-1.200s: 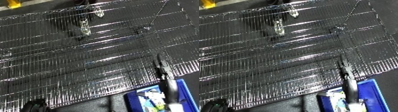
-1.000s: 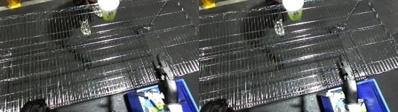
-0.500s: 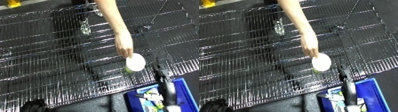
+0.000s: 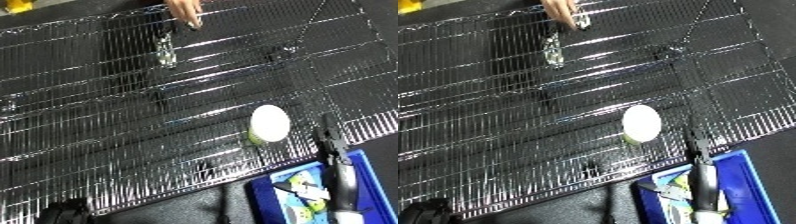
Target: Pick up the object and place it into the box
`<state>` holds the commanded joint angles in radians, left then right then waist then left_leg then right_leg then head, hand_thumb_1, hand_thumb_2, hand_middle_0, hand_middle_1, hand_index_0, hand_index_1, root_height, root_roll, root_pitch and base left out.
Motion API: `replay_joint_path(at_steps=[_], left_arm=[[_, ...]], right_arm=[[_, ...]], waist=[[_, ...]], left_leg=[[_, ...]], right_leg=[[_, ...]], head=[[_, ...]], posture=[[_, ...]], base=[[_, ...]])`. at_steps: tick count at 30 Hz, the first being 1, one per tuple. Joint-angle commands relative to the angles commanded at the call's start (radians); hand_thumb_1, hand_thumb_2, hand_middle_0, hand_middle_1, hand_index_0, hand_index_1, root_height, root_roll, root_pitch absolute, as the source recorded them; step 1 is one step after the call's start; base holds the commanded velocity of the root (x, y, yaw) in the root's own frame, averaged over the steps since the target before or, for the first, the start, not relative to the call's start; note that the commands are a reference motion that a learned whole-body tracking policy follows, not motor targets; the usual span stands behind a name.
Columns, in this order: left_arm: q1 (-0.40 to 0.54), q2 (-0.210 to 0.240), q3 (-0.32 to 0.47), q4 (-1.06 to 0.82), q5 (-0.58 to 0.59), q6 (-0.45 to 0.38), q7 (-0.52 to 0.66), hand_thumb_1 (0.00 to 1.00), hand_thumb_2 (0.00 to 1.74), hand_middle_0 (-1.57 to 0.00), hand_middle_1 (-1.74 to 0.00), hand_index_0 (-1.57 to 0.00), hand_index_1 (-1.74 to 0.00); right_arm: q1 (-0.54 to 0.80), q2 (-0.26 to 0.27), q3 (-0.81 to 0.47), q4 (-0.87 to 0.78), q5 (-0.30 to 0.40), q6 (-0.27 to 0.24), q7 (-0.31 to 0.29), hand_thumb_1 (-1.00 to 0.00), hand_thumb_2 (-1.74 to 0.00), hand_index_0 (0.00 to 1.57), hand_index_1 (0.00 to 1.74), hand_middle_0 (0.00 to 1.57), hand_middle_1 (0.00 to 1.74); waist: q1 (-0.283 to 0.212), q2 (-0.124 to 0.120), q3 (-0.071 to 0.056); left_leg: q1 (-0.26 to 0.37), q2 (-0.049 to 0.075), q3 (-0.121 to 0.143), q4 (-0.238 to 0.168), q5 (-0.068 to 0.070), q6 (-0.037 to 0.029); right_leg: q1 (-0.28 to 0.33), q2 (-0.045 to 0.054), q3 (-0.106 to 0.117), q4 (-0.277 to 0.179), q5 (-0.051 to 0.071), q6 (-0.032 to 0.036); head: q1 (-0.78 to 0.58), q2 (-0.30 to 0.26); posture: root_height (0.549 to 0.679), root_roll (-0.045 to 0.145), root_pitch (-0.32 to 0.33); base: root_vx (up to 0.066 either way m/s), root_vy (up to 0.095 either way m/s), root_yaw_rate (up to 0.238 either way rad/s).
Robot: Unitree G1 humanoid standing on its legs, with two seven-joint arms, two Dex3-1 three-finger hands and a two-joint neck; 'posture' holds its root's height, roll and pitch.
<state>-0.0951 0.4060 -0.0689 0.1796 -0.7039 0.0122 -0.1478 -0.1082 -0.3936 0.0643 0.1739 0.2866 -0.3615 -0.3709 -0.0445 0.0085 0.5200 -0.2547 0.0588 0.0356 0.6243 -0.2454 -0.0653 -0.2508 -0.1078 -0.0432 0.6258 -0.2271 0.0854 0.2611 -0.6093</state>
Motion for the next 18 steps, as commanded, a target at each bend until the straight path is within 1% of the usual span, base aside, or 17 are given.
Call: replay_joint_path(at_steps=[3, 9, 18], left_arm=[[-0.001, 0.0, -0.003, -0.001, 0.0, 0.0, -0.001, 1.0, 1.74, -1.57, -1.74, -1.57, -1.74], [-0.005, 0.001, -0.016, 0.003, -0.003, -0.008, -0.002, 1.0, 1.74, -1.57, -1.74, -1.57, -1.74], [-0.022, 0.009, -0.04, -0.013, 0.016, -0.013, 0.009, 1.0, 1.74, -1.57, -1.74, -1.57, -1.74]], right_arm=[[0.002, -0.003, 0.001, 0.004, 0.007, 0.001, 0.004, 0.0, 0.0, 0.0, 0.0, 0.0, 0.0], [-0.004, -0.013, 0.014, 0.021, 0.01, 0.001, 0.018, 0.0, 0.0, 0.0, 0.0, 0.0, 0.0], [-0.054, -0.04, 0.024, 0.043, 0.042, 0.011, 0.035, 0.0, 0.0, 0.0, 0.0, 0.0, 0.0]], waist=[[-0.005, 0.002, 0.0], [-0.011, 0.01, 0.0], [-0.009, 0.028, 0.0]], left_leg=[[-0.007, 0.001, 0.002, 0.007, -0.003, -0.0002], [-0.027, 0.002, 0.004, 0.023, 0.001, -0.0018], [-0.076, -0.004, 0.003, 0.059, 0.001, -0.0016]], right_leg=[[-0.006, -0.0006, 0.003, 0.001, -0.001, -0.0018], [-0.021, -0.0024, 0.009, 0.01, -0.005, -0.0071], [-0.075, -0.0061, 0.013, 0.05, -0.014, -0.0127]], head=[[0.015, -0.001], [0.039, 0.003], [0.093, 0.01]], posture=[[0.658, 0.052, -0.081], [0.657, 0.059, -0.074], [0.654, 0.069, -0.053]], base=[[-0.003, -0.015, -0.084], [0.0, -0.012, -0.05], [-0.015, -0.023, -0.007]])
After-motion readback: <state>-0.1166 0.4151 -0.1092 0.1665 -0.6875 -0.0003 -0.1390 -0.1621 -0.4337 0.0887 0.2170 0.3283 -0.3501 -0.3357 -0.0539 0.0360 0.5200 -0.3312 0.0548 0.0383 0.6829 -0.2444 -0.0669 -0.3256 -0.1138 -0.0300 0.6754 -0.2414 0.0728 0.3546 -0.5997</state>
